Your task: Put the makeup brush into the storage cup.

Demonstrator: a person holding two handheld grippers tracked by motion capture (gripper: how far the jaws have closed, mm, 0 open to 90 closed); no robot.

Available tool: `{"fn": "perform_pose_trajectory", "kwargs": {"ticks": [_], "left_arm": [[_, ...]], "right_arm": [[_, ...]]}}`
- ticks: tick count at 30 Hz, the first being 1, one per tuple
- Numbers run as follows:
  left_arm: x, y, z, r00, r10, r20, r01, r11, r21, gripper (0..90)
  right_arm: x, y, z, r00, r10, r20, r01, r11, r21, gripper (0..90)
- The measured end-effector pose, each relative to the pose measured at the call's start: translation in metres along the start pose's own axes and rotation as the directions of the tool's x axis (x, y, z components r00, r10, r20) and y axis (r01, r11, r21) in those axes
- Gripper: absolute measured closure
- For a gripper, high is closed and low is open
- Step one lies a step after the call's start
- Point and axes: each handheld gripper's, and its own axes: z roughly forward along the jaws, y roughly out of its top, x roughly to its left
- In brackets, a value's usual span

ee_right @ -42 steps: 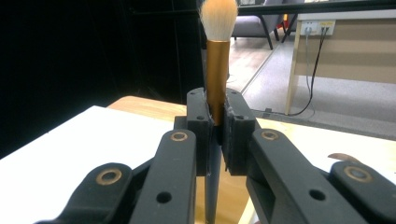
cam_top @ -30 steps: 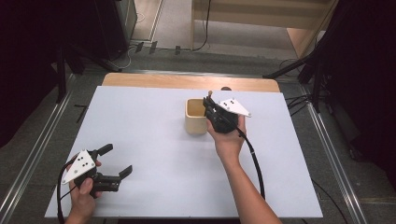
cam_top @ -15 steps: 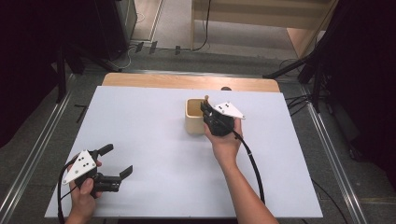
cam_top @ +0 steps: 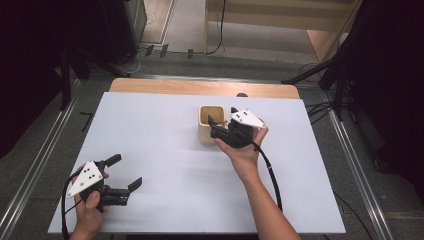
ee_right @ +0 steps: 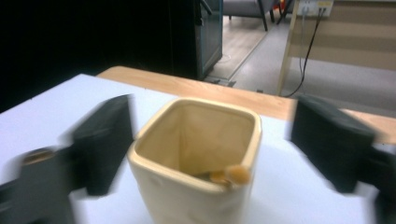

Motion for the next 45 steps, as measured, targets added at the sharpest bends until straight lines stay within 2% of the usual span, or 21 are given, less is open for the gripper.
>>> {"fn": "perform_pose_trajectory", "kwargs": {"ticks": [3, 6, 14, 26, 32, 45], "left_arm": [[0.001, 0.0, -0.001, 1.0, 0.0, -0.003, 0.0, 1.0, -0.002, 0.0], [0.001, 0.0, -0.001, 1.0, -0.001, -0.004, 0.001, 1.0, -0.005, 0.0], [0.0, 0.001, -0.001, 1.0, -0.003, 0.0, 0.003, 1.0, -0.008, 0.0], [0.001, 0.001, -0.002, 1.0, -0.005, -0.006, 0.005, 0.9999, -0.014, 0.0], [0.001, 0.001, -0.002, 1.0, -0.004, -0.008, 0.004, 0.9999, -0.017, 0.0], [0.001, 0.001, -0.003, 0.9999, -0.008, -0.011, 0.007, 0.9998, -0.018, 0.0]], "right_arm": [[-0.005, 0.0, -0.009, 0.9994, 0.008, -0.033, -0.008, 1.0, -0.003, 0.0], [-0.011, -0.003, -0.022, 0.998, -0.015, -0.062, 0.013, 0.999, -0.033, 0.0], [-0.019, -0.013, -0.04, 0.9977, -0.04, -0.056, 0.036, 0.997, -0.068, 0.0], [-0.033, -0.03, -0.058, 0.9972, -0.043, -0.062, 0.039, 0.997, -0.066, 0.0], [-0.043, -0.04, -0.073, 0.9971, -0.046, -0.061, 0.043, 0.997, -0.06, 0.0], [-0.066, -0.056, -0.1, 0.9986, -0.045, -0.029, 0.043, 0.998, -0.052, 0.0]]}}
